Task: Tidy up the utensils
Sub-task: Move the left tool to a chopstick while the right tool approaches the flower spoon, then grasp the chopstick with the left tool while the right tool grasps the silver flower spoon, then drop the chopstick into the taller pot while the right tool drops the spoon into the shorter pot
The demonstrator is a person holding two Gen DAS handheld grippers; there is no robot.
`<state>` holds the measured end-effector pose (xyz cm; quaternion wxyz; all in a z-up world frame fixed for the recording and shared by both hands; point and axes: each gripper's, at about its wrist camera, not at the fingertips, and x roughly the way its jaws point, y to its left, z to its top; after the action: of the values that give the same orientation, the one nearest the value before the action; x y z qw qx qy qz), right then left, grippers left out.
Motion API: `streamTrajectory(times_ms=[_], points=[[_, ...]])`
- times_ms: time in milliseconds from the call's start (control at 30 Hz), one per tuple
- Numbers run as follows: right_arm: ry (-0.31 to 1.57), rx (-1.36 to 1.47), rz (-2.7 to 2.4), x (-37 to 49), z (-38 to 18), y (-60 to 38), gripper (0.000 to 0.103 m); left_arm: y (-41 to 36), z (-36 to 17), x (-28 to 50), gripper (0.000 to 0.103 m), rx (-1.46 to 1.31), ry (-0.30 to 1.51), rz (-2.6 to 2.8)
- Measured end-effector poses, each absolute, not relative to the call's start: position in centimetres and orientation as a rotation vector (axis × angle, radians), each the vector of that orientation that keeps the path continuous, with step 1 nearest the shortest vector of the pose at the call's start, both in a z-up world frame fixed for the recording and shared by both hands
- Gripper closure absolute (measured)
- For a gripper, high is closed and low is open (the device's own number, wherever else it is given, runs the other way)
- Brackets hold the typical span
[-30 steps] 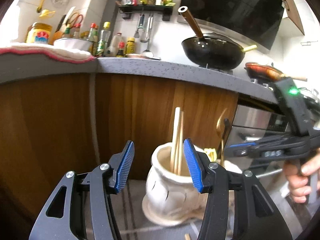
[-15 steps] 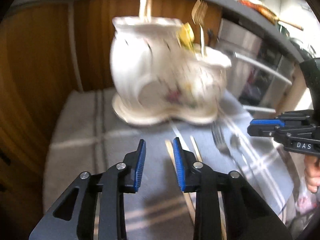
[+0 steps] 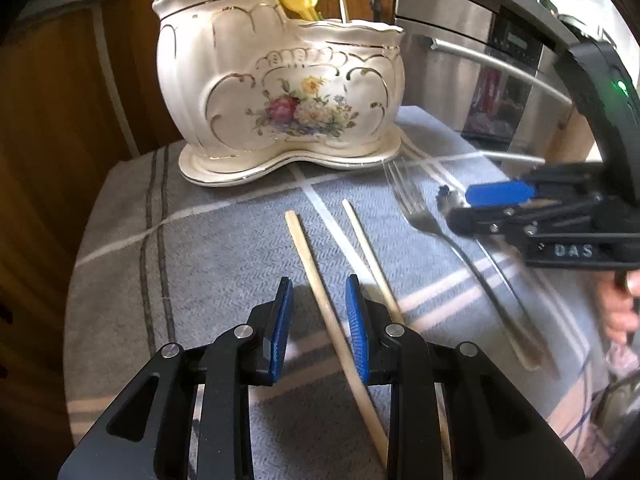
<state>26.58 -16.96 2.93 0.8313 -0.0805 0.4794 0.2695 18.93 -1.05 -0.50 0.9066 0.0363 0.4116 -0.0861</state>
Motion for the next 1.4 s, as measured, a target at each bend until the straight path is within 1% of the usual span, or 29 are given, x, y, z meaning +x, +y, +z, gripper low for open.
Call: streamTrajectory(times_ms=[67, 133, 167, 200, 233, 500, 533, 600, 867, 900, 933, 1000, 1100, 1233, 1400], points=[[1.004, -0.179, 0.573, 26.6, 2.8, -16.8, 0.063, -0.6, -0.5, 18.8, 0.075, 0.080, 0.849, -0.162], [0.995, -0.191, 0.567, 26.5, 2.8, -16.6, 0.064, -0.5, -0.4, 18.9, 0.082, 0.079, 0.852, -0.154], [0.990, -0.197, 0.563, 26.4, 2.8, -16.6, 0.067, -0.2, -0.4, 19.0, 0.084, 0.078, 0.854, -0.146], [0.984, -0.204, 0.553, 26.3, 2.8, -16.6, 0.074, 0.1, -0.4, 19.1, 0.086, 0.070, 0.857, -0.139], [0.981, -0.202, 0.550, 26.3, 2.8, -16.6, 0.079, 0.5, -0.4, 19.2, 0.086, 0.060, 0.861, -0.127], [0.977, -0.141, 0.558, 27.1, 2.7, -17.6, 0.079, 2.7, -0.1, 19.6, 0.086, 0.003, 0.909, -0.106], [0.986, -0.130, 0.562, 27.3, 2.6, -17.8, 0.079, 2.6, 0.0, 19.5, 0.081, 0.003, 0.918, -0.115], [0.996, -0.113, 0.565, 27.6, 2.4, -18.1, 0.079, 2.4, 0.1, 19.3, 0.078, 0.008, 0.932, -0.127], [0.977, -0.143, 0.581, 27.0, 2.2, -17.8, 0.078, 1.6, 0.0, 19.0, 0.078, 0.057, 0.940, -0.115], [0.969, -0.144, 0.578, 27.0, 2.2, -17.8, 0.081, 1.4, 0.0, 19.2, 0.078, 0.070, 0.939, -0.111], [0.963, -0.145, 0.573, 26.9, 2.1, -17.9, 0.088, 1.2, -0.1, 19.3, 0.081, 0.080, 0.938, -0.108], [0.967, -0.115, 0.574, 26.8, 2.2, -18.1, 0.092, 1.6, -0.1, 19.3, 0.090, 0.071, 0.933, -0.105], [0.967, -0.083, 0.580, 26.8, 2.3, -18.8, 0.095, 2.8, 0.0, 19.4, 0.096, 0.002, 0.941, -0.110], [0.980, -0.033, 0.602, 27.1, 2.5, -19.5, 0.099, 3.9, 0.0, 19.5, 0.097, -0.058, 0.952, -0.115], [0.989, -0.014, 0.618, 27.4, 3.0, -19.8, 0.101, 3.7, 0.1, 19.7, 0.096, -0.031, 0.977, -0.114]])
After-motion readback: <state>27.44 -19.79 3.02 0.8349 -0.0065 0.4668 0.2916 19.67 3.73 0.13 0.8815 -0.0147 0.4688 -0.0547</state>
